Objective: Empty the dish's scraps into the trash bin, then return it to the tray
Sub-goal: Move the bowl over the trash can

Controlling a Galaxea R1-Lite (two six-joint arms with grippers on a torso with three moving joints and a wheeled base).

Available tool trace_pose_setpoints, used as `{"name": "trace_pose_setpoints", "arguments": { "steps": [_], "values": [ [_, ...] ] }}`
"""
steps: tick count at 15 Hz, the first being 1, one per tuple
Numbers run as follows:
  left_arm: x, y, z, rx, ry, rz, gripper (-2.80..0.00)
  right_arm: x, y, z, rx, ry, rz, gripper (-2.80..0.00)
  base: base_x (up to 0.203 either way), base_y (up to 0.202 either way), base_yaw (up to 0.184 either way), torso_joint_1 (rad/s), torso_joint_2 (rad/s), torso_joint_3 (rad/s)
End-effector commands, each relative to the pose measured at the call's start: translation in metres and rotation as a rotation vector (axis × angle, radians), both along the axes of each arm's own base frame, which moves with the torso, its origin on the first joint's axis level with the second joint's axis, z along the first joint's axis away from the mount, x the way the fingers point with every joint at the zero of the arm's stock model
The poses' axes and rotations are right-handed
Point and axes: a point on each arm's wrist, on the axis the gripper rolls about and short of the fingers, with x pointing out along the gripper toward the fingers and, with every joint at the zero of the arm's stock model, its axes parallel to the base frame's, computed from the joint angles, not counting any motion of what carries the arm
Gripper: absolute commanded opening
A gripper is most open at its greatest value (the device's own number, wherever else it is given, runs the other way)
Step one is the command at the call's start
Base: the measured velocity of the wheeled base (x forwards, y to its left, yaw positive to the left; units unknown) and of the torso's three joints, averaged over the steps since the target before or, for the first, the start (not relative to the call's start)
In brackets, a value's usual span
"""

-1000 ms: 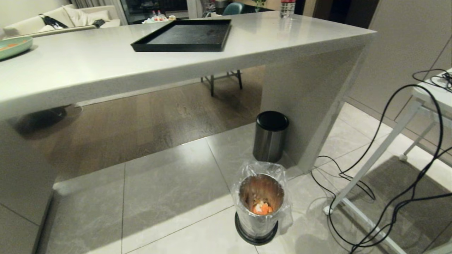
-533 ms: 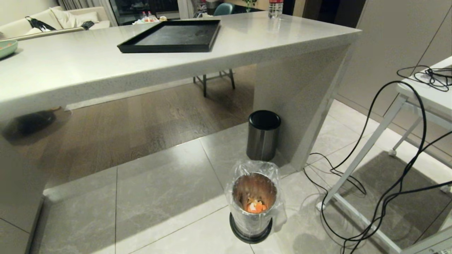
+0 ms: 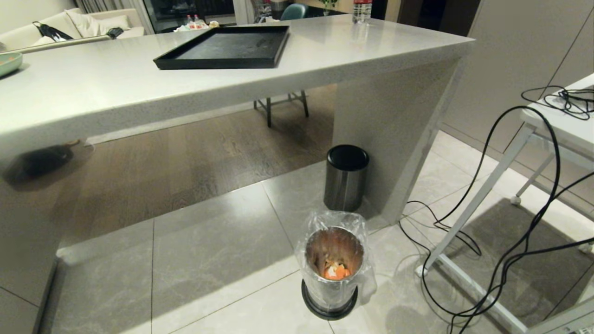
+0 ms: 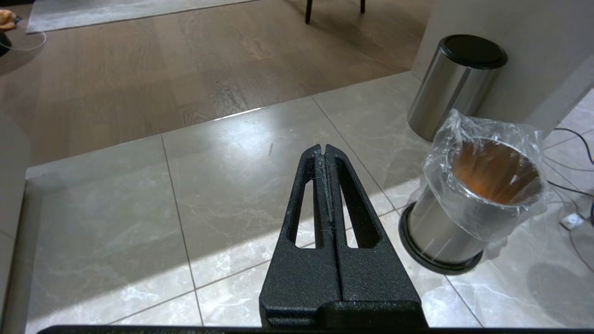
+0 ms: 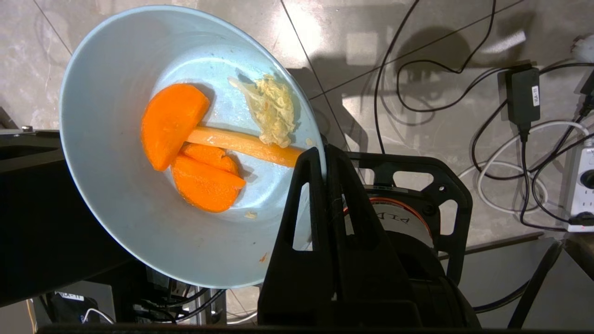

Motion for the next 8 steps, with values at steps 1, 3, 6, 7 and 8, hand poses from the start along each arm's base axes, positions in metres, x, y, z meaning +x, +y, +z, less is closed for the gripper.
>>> {"name": "trace_pose_setpoints", "arguments": {
  "steps": [1, 3, 6, 7, 8],
  "values": [
    [0.0001, 0.0, 0.0001, -0.001, 0.001, 0.001, -2.8, -0.0016, -0.0001, 0.0, 0.002, -0.003, -0.001, -2.8, 0.0, 0.0, 0.0, 0.0, 0.0, 0.0],
    [0.0001, 0.0, 0.0002, -0.001, -0.001, -0.002, -2.8, -0.0018, -0.0001, -0.0003, 0.001, -0.001, 0.0, -2.8, 0.0, 0.0, 0.0, 0.0, 0.0, 0.0],
    [0.0001, 0.0, 0.0, -0.003, 0.002, -0.005, -2.8, -0.0017, -0.0001, -0.0008, 0.001, 0.002, -0.001, -2.8, 0.0, 0.0, 0.0, 0.0, 0.0, 0.0],
    [-0.0001, 0.0, 0.0003, -0.003, 0.0, -0.005, -2.8, -0.0017, -0.0001, -0.0014, 0.001, 0.004, -0.001, -2.8, 0.0, 0.0, 0.0, 0.0, 0.0, 0.0],
    [0.0, 0.0, 0.0002, -0.003, 0.002, -0.005, -2.8, -0.0018, -0.0001, -0.0015, 0.001, 0.004, -0.001, -2.8, 0.0, 0.0, 0.0, 0.0, 0.0, 0.0]
  ]
}}
